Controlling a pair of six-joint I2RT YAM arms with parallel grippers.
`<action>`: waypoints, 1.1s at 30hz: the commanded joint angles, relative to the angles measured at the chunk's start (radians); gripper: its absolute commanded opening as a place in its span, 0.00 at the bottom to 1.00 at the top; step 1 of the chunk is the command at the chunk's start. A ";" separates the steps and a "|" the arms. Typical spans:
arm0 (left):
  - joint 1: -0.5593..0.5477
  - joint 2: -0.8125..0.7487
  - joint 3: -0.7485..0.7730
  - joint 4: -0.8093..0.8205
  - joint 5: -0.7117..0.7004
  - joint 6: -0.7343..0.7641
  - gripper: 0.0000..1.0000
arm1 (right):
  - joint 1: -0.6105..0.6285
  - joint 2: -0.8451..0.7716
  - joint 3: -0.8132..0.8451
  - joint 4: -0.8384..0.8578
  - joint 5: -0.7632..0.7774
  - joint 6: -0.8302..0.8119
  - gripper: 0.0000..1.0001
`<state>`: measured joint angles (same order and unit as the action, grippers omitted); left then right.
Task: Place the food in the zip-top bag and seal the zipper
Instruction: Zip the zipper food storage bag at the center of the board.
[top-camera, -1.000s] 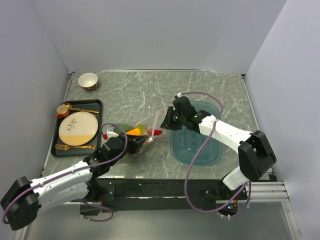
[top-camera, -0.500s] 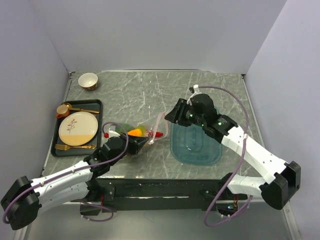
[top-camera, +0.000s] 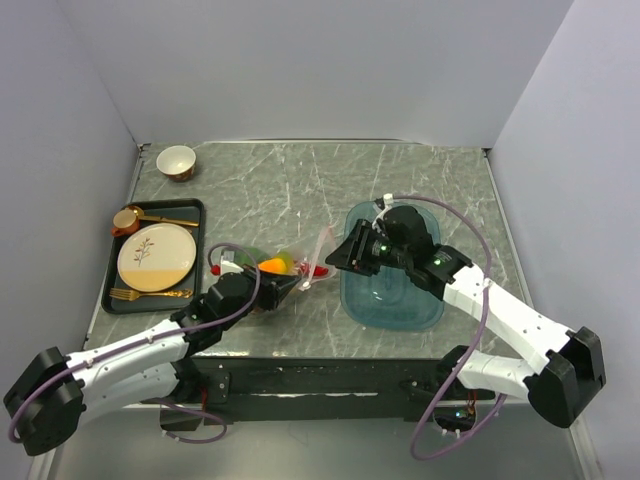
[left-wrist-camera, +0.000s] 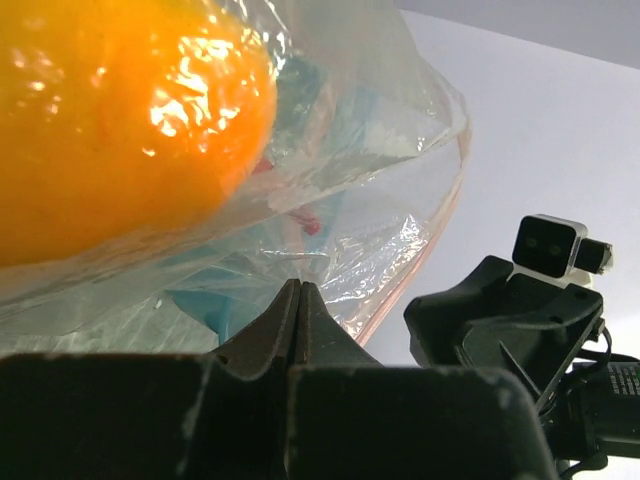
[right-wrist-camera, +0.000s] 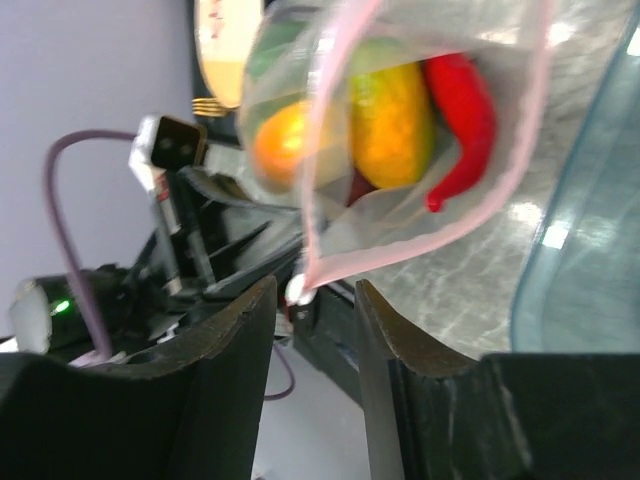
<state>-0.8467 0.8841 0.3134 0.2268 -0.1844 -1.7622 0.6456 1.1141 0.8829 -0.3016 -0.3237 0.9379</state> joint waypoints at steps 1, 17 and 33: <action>0.003 0.018 0.058 0.026 0.013 0.029 0.01 | 0.006 -0.039 -0.036 0.079 -0.054 0.041 0.44; 0.003 0.115 0.070 0.102 0.063 0.038 0.01 | 0.008 0.001 -0.013 0.039 -0.035 0.078 0.41; 0.003 0.067 0.049 0.081 0.045 0.040 0.01 | 0.005 0.027 0.030 0.016 -0.015 0.079 0.37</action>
<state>-0.8455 0.9592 0.3496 0.2703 -0.1398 -1.7393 0.6456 1.1618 0.8696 -0.2920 -0.3557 1.0069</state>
